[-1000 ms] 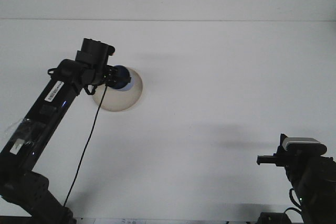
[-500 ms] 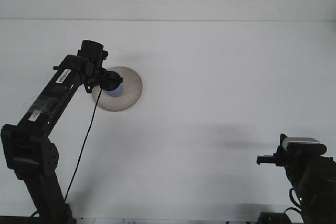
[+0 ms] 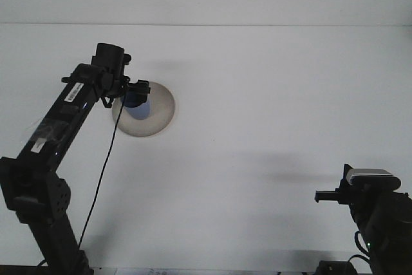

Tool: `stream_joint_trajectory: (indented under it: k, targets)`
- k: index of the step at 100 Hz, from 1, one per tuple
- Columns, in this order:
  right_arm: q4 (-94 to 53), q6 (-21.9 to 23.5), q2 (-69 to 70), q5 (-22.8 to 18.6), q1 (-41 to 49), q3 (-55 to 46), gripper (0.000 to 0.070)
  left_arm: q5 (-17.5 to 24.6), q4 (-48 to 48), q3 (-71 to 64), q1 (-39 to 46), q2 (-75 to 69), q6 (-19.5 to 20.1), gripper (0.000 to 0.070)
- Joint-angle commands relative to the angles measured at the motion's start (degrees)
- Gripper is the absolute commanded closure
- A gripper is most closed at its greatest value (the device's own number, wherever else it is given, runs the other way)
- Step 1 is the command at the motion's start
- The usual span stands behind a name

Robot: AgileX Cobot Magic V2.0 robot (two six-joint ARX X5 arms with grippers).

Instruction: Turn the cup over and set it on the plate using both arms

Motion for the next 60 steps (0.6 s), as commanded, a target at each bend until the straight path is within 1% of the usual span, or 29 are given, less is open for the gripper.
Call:
stream_joint_trajectory:
  k: [1, 15, 29, 43, 55, 60]
  targets:
    - [0.57, 0.76, 0.15, 0.00, 0.09, 0.37, 0.0700, 0.28, 0.46, 1.81, 0.13, -3.13, -1.36, 0.0105]
    - [0.59, 0.52, 0.13, 0.00, 0.09, 0.37, 0.0700, 0.28, 0.79, 0.33, 0.13, -10.03, -2.16, 0.0115]
    - [1.16, 0.55, 0.13, 0.02, 0.09, 0.37, 0.0700, 0.28, 5.57, -6.67, 0.13, -19.47, -3.21, 0.0115]
    - [1.90, 0.55, 0.11, 0.04, 0.07, 0.39, 0.0700, 0.28, 11.87, -18.78, 0.13, -30.75, -5.66, 0.0115]
    - [1.92, 0.55, 0.11, 0.02, 0.07, 0.39, 0.0700, 0.26, 18.75, -32.22, 0.13, -41.75, -8.55, 0.0115]
    - [1.92, 0.55, 0.11, 0.02, 0.07, 0.39, 0.0700, 0.26, 21.64, -38.16, 0.13, -46.58, -8.98, 0.0116]
